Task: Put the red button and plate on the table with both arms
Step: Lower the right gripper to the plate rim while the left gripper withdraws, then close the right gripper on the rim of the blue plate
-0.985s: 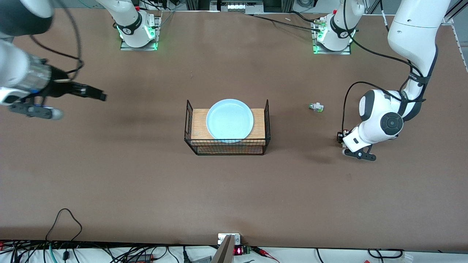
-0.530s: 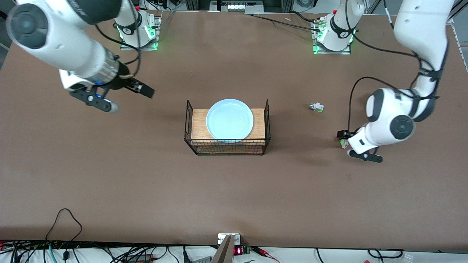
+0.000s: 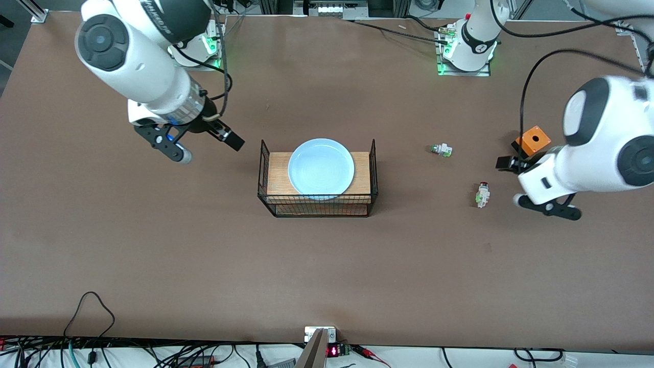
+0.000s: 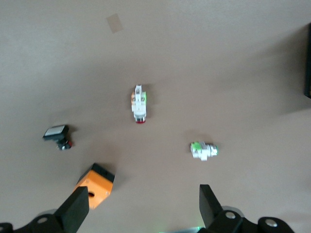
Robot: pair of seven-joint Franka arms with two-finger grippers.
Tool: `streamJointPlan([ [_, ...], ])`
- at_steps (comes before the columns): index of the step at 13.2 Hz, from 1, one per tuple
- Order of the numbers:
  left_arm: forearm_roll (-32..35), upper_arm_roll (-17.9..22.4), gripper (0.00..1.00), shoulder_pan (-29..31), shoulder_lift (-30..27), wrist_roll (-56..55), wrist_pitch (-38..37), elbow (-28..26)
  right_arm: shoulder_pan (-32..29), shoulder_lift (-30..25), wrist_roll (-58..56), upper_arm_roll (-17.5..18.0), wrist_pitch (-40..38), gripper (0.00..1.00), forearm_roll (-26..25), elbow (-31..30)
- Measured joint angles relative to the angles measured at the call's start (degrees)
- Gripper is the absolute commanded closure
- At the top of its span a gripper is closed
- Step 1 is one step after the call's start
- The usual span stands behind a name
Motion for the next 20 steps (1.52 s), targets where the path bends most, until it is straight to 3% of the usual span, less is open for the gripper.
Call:
streamJointPlan([
  [2, -0.01, -0.34, 0.0, -0.01, -1.64, 0.01, -1.56, 1.97, 2.19, 1.57, 4.88, 0.01, 2.79, 0.0, 0.0, -0.12],
  [5, -0.22, 0.4, 0.0, 0.06, -5.04, -1.36, 5.0, 1.26, 5.69, 4.41, 14.67, 0.03, 8.9, 0.0, -0.01, -0.24],
  [8, -0.25, 2.77, 0.0, -1.53, -14.67, -7.94, 15.85, -8.39, 9.33, 7.06, 17.66, 0.01, 12.41, 0.0, -0.47, -0.31],
  [10, -0.25, 4.37, 0.0, -2.57, -19.36, -8.86, 18.83, -14.42, 10.36, 8.44, 17.95, -0.02, 13.12, 0.0, -1.1, -0.34],
  [15, -0.25, 4.88, 0.0, -2.99, -20.23, -4.18, 20.35, -17.34, 12.79, 12.9, 17.95, -0.04, 15.22, 0.0, -5.95, -0.44],
  [20, -0.24, 6.03, 0.0, -1.13, -20.16, -2.37, 20.32, -17.5, 13.37, 16.14, 17.95, -0.35, 18.39, 0.03, -7.35, -0.45],
])
